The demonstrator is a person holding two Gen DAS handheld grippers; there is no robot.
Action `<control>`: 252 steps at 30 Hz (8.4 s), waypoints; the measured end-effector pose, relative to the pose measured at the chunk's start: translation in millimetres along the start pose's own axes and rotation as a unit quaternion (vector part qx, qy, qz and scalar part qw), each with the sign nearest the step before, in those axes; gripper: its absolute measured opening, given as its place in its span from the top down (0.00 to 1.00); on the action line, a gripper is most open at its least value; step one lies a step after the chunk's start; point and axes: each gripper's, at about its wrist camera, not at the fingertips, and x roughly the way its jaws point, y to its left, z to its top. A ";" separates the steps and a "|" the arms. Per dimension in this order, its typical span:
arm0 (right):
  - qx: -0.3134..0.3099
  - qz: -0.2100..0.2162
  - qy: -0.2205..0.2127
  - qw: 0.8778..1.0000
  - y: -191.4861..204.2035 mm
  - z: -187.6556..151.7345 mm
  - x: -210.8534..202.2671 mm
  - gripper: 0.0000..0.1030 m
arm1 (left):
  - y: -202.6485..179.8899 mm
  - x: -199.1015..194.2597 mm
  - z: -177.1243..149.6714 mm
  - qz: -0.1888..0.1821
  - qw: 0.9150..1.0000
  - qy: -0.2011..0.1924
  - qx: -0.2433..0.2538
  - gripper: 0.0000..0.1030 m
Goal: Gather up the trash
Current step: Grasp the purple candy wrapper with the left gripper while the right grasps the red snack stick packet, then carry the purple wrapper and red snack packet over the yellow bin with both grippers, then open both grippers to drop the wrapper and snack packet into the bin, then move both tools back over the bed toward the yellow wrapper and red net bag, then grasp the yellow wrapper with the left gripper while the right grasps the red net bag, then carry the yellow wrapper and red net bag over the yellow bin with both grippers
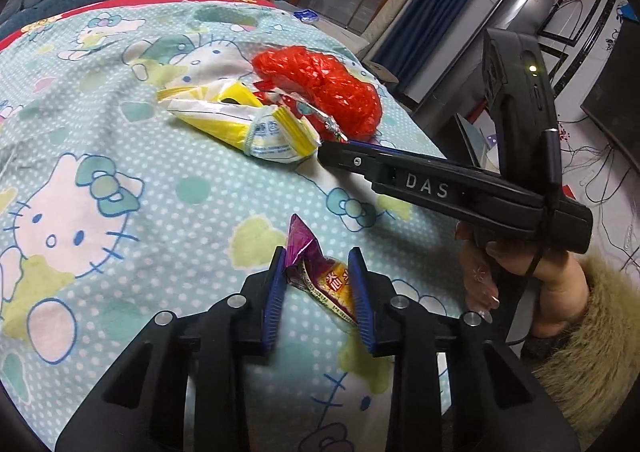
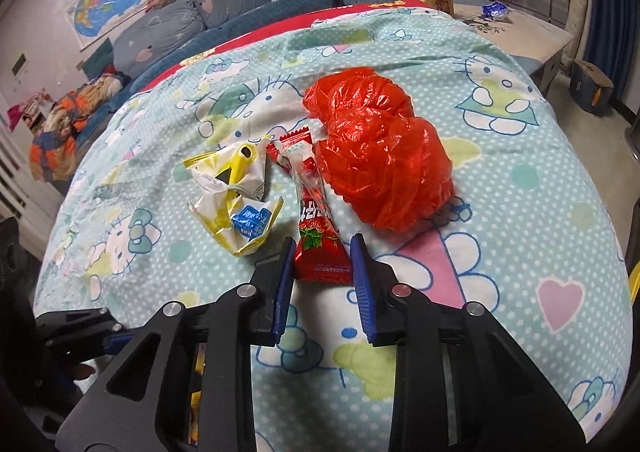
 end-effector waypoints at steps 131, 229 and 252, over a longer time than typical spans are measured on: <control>0.302 -0.230 -0.185 0.907 -249.1 -152.0 -247.3 0.46 | -268.2 125.0 69.4 -0.065 0.977 -0.036 0.202 0.06; 0.047 -0.025 -0.114 0.992 -62.1 -18.0 -106.2 0.95 | -32.3 19.3 76.1 -0.002 0.997 -0.073 -0.032 0.92; 0.135 -0.089 -0.163 0.973 -116.1 -67.6 -172.5 0.95 | -116.5 22.6 73.1 -0.042 0.993 -0.076 0.073 0.93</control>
